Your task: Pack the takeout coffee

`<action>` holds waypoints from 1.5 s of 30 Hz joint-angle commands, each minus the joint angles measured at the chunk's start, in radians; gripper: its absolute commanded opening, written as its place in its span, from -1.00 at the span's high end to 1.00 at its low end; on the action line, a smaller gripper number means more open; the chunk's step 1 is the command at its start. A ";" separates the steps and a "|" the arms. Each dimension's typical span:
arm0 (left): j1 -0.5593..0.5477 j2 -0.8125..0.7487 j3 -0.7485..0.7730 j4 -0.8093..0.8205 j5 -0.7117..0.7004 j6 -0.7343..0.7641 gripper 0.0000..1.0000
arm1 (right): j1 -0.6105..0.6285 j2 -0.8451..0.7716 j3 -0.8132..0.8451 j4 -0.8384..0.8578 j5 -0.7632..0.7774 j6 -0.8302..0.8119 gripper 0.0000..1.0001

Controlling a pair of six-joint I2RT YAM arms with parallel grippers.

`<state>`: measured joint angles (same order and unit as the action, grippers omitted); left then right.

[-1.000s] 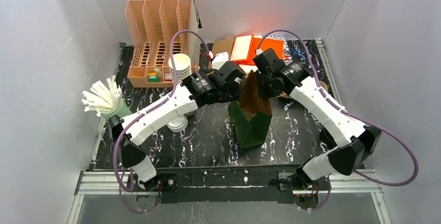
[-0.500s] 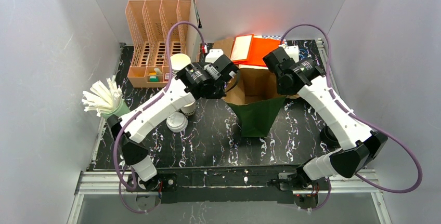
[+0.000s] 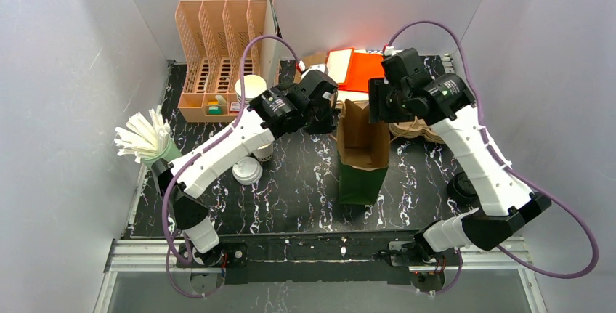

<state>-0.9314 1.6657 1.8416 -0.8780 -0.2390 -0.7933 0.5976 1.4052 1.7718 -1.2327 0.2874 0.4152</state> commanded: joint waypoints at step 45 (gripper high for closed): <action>-0.072 0.083 0.094 0.125 0.102 -0.033 0.84 | -0.002 -0.178 -0.047 0.188 -0.214 0.208 0.97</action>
<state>-0.9928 1.7058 1.8450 -0.5358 0.0303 -0.8452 0.5968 1.2644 1.8023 -1.0958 0.0860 0.5564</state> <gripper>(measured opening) 0.041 0.031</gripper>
